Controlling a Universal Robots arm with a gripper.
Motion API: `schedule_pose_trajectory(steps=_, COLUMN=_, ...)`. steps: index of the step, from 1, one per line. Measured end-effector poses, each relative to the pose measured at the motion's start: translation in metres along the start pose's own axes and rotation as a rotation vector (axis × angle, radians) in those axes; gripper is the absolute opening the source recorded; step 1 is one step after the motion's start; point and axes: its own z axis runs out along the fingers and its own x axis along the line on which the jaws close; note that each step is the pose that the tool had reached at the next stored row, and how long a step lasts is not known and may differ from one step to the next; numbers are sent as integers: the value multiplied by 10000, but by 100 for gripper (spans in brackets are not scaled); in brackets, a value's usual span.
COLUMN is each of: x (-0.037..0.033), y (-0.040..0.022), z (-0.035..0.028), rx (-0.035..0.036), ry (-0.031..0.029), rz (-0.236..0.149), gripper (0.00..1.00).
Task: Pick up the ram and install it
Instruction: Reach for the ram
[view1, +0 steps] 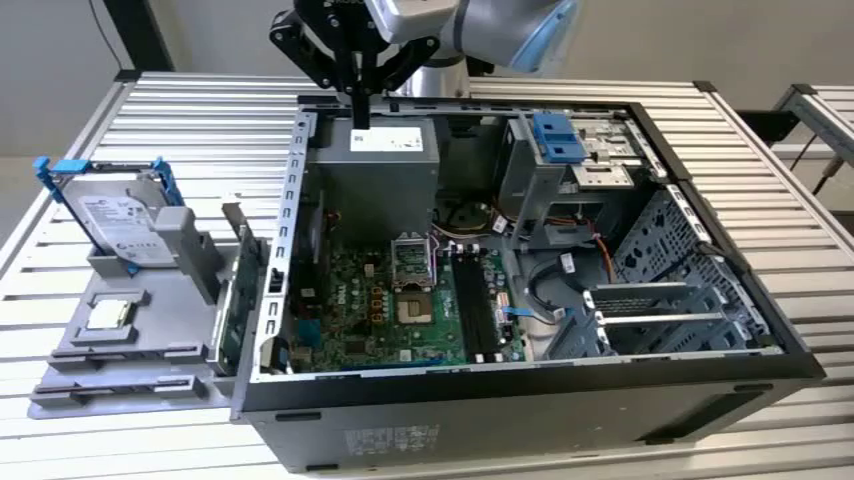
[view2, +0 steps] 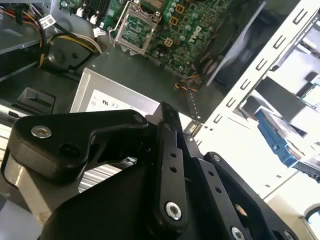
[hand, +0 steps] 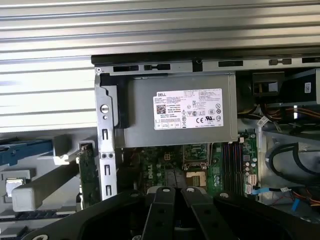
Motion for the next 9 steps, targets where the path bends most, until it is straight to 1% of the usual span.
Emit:
schedule_pose_trajectory(steps=4, x=37, y=-3, z=0, rx=-2, ry=-1, rz=-1, gripper=0)
schedule_pose_trajectory(steps=9, x=123, y=-9, z=-2, rx=-1, ry=-1, rz=0, gripper=0)
